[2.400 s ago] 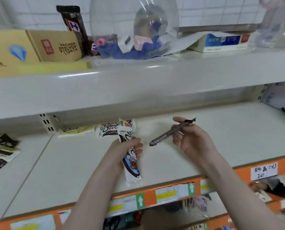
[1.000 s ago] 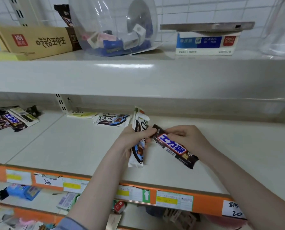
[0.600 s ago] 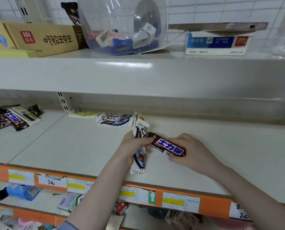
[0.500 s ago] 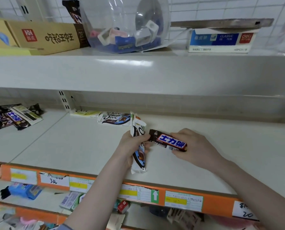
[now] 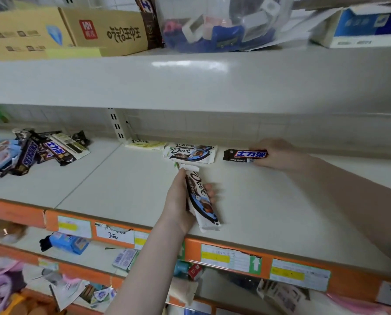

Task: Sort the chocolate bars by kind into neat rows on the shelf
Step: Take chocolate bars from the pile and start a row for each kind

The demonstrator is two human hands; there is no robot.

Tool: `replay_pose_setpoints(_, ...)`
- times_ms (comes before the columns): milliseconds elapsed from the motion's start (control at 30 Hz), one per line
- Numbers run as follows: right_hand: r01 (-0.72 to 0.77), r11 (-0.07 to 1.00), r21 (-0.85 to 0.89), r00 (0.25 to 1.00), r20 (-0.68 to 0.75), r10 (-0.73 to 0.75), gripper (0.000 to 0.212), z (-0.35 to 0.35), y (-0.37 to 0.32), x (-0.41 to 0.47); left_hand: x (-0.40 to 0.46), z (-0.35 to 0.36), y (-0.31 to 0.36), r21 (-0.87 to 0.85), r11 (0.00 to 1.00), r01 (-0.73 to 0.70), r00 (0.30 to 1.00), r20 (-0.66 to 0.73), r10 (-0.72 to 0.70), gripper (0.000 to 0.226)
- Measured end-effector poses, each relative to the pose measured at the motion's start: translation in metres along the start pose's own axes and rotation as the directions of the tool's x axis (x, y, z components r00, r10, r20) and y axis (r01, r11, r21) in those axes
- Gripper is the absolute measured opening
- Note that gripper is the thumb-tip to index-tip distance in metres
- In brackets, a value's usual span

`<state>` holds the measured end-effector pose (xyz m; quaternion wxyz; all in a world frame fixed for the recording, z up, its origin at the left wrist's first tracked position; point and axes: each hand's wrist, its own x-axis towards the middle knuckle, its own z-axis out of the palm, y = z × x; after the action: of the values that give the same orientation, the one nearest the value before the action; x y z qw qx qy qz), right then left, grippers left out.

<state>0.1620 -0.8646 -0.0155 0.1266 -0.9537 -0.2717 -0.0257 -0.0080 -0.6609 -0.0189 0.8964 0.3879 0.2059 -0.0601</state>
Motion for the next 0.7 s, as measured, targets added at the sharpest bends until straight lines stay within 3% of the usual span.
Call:
replay_pose_setpoints(133,-0.024,0.999,0.022,0.999,0.046,0.023,0.031,0.007,0.004,0.009,0.006,-0.007,0.000,-0.021,0.999,0.039,0.998,0.042,-0.038,0.037)
replay_pose_setpoints(533,-0.124,0.986,0.113,0.992,0.008,0.124,0.036,0.014,0.012,0.019,0.020,-0.014,0.005,0.037,0.998,0.055,0.994,0.094,-0.058,0.037)
replay_pose_setpoints(700,-0.133,0.980,0.150,0.973,-0.171,0.158,0.034,0.011,-0.010,-0.002,0.020,-0.009,0.006,-0.051,0.999,0.005,0.997,0.074,-0.001,0.036)
